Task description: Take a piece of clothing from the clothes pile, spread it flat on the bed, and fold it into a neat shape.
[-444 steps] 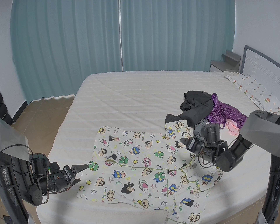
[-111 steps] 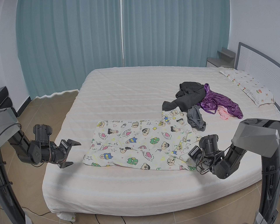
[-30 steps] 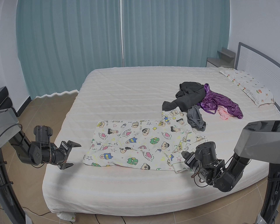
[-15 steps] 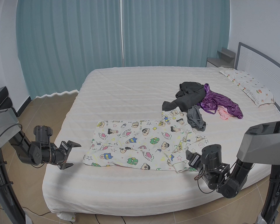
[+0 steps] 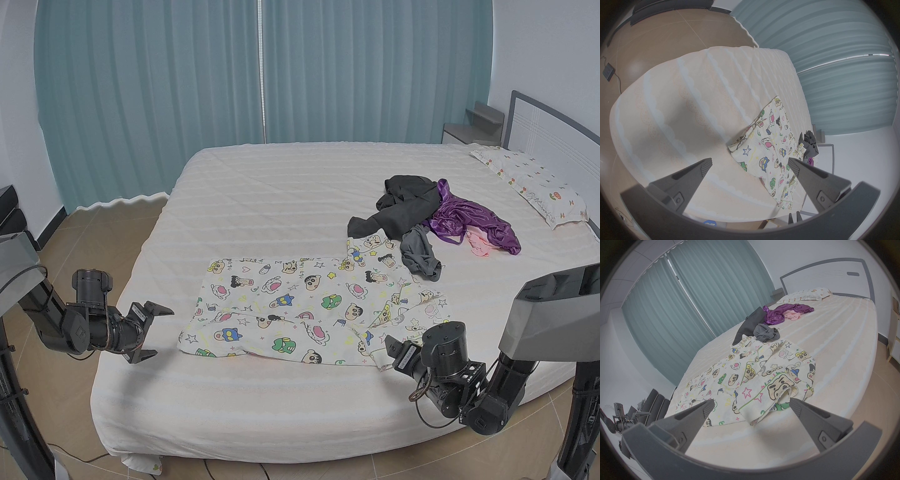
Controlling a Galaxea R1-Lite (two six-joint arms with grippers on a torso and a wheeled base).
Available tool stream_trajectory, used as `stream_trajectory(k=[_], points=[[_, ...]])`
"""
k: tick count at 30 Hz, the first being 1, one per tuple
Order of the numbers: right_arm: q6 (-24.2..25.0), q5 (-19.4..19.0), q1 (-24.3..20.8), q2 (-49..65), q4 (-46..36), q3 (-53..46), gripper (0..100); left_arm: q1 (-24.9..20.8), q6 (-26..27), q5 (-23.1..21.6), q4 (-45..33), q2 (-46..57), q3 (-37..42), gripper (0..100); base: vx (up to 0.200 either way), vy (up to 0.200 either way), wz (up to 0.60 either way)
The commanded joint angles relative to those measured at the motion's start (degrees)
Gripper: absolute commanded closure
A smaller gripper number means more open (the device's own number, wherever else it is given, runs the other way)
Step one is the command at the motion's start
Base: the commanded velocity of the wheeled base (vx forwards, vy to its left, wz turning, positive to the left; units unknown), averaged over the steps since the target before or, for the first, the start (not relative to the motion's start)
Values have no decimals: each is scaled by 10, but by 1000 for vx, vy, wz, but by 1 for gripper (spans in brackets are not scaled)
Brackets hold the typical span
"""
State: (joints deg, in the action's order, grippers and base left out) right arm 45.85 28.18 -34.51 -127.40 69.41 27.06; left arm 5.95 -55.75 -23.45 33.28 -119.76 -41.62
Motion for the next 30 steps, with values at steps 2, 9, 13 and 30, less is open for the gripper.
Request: stream_trajectory(k=[2, 9, 13, 30], points=[[0, -12, 1, -20, 0, 10, 0, 0, 0, 0, 0, 0, 0, 0, 0, 0, 0], [0, -15, 12, -46, -2, 38, 0, 0, 0, 0, 0, 0, 0, 0, 0, 0, 0], [0, -16, 19, -61, -2, 50, 0, 0, 0, 0, 0, -1, 0, 0, 0, 0, 0], [-1, 12, 62, -3, 7, 16, 0, 0, 1, 0, 0, -1, 0, 0, 0, 0, 0]])
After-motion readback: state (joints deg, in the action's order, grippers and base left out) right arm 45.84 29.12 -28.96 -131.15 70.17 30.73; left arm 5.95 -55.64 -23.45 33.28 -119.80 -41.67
